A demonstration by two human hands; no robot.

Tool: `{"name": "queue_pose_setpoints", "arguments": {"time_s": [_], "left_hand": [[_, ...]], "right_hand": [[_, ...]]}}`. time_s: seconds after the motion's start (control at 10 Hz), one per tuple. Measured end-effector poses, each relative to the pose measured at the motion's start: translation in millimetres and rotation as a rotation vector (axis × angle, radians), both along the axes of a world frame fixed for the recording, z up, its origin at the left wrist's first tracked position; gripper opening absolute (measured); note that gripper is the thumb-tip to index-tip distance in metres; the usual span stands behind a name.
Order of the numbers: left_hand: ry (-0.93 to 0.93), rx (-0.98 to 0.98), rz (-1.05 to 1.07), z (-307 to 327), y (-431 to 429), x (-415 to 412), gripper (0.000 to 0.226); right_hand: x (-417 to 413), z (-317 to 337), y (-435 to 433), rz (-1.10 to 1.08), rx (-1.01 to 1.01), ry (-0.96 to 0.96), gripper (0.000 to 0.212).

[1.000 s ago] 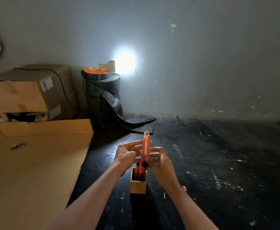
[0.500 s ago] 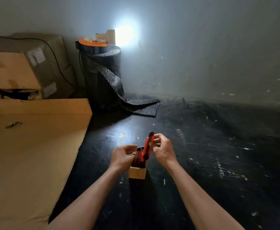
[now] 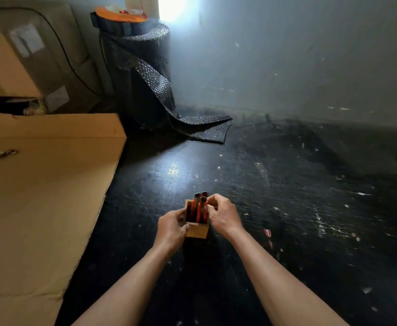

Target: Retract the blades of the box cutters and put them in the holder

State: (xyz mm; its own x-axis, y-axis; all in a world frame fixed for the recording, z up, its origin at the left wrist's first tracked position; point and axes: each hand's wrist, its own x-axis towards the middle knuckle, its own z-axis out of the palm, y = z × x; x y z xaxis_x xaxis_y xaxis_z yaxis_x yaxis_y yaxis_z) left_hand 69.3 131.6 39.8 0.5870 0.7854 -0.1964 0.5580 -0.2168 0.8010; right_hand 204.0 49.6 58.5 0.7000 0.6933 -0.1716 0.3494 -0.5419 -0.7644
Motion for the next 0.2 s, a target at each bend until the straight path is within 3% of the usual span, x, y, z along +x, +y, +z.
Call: {"name": "queue_pose_setpoints", "arguments": {"time_s": [0.2], "left_hand": [[-0.019, -0.042, 0.001, -3.7, 0.7, -4.8, 0.054]], "right_hand": [[-4.0, 8.9, -12.2, -0.012, 0.015, -0.03, 0.015]]}}
